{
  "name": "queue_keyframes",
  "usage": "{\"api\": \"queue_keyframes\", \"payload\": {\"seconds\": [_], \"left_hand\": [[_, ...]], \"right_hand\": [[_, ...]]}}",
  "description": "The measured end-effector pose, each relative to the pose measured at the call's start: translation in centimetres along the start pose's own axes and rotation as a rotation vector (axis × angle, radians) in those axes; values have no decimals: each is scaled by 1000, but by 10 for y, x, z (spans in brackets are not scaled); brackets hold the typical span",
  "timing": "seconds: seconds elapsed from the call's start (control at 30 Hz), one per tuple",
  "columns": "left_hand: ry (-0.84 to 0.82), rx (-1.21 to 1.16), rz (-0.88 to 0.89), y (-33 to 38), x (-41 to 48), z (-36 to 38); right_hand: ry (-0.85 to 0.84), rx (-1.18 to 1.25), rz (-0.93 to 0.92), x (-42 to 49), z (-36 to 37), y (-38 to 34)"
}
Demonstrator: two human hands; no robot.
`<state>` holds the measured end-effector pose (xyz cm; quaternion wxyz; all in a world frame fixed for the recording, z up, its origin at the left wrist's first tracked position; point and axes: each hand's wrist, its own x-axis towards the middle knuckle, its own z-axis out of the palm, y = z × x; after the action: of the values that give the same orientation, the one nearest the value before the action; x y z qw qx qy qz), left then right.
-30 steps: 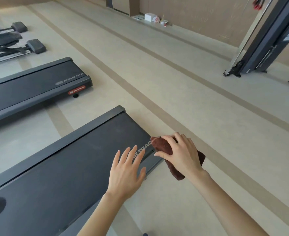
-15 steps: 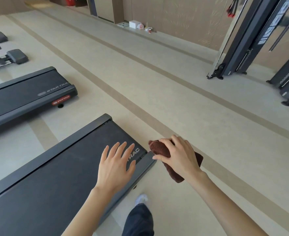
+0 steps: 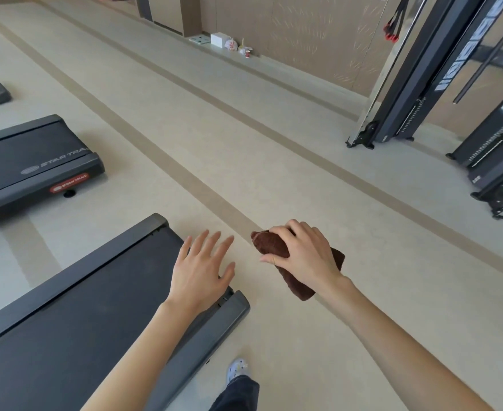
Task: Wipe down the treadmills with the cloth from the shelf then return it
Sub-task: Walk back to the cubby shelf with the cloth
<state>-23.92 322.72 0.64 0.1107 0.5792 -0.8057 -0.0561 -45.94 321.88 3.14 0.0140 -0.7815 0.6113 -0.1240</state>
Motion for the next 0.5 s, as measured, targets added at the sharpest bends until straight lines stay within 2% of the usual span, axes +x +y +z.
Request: {"api": "queue_keyframes", "payload": {"seconds": [0.27, 0.5], "left_hand": [[47, -17, 41, 14, 115, -2], [-29, -8, 39, 25, 170, 24]], "right_hand": [[163, 29, 7, 87, -12, 70], [157, 111, 48, 118, 8, 126]]}}
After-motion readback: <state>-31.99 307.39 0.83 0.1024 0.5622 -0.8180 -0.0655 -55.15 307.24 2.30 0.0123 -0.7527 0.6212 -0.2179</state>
